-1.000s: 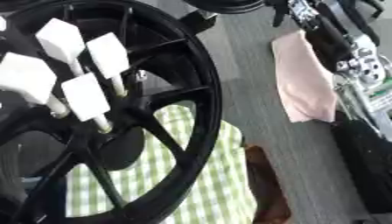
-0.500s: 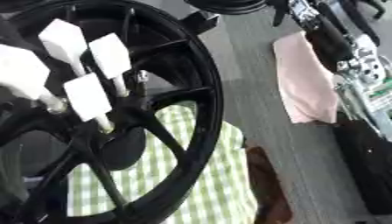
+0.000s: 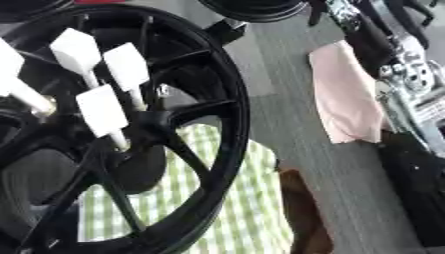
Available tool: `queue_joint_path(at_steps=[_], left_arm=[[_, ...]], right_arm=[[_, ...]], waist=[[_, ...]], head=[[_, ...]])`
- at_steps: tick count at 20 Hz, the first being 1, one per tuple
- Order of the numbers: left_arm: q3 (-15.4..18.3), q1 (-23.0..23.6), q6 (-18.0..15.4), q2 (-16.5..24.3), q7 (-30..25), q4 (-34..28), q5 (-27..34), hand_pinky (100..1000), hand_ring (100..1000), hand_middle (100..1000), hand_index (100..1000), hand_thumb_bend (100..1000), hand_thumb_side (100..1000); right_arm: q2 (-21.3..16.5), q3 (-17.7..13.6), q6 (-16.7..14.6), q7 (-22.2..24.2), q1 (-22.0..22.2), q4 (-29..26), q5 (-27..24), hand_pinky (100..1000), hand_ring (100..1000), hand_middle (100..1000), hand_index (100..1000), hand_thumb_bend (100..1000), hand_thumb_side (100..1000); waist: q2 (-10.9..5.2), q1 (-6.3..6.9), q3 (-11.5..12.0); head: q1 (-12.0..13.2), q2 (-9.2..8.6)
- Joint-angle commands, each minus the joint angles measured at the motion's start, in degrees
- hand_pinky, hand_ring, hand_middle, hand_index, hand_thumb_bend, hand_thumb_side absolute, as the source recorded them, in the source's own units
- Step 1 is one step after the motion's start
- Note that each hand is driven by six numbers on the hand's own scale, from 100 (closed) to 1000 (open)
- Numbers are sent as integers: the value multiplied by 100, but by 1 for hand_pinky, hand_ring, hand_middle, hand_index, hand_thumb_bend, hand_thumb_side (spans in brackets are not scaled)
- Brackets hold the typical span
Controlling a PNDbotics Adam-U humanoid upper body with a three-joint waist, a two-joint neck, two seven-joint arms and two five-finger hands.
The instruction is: Pull the pin out of the wheel hub.
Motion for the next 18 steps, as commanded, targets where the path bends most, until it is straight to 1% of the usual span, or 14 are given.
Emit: queue_joint_path(at_steps=[1, 4, 8, 12, 14, 16, 18], left_arm=[[283, 13, 68, 303, 55, -58, 129, 596, 145, 100, 253, 216, 100], [493, 173, 69, 483, 233, -58, 260, 600, 142, 100, 251, 185, 100], [835, 470, 143, 779, 569, -49, 491, 604, 138, 100, 250, 171, 101], [1261, 878, 131, 1138, 992, 101, 794, 609, 135, 100, 249, 149, 101], [1526, 1162, 76, 1348, 1264, 268, 938, 612, 133, 100, 249, 138, 101], [1813, 1544, 8, 1564, 1597, 558, 1042, 617, 134, 100, 250, 128, 102], [2051, 1933, -72, 1735, 1922, 853, 1158, 623, 133, 100, 250, 110, 104]], right_arm=[[-232, -94, -15, -42, 1, -86, -41, 945, 940, 392, 635, 100, 698], [-248, -107, -20, -65, 39, -86, -46, 945, 940, 392, 635, 100, 697], [-268, -134, -41, -105, 106, -86, -37, 945, 940, 393, 636, 100, 695], [-287, -166, -79, -159, 191, -86, -14, 944, 939, 394, 636, 100, 693], [-296, -190, -96, -194, 236, -86, 1, 944, 939, 394, 636, 100, 692], [-297, -215, -111, -232, 267, -86, 11, 943, 939, 394, 636, 100, 690], [-283, -234, -117, -264, 283, -86, 11, 943, 938, 394, 636, 100, 691]], waist=[[-183, -3, 19], [-233, -11, 54], [-288, -28, 115], [-341, -66, 168], [-365, -82, 203], [-381, -98, 245], [-387, -133, 272]], head=[[-21, 35], [-29, 60], [-49, 83], [-81, 108], [-104, 135], [-122, 175], [-186, 174]])
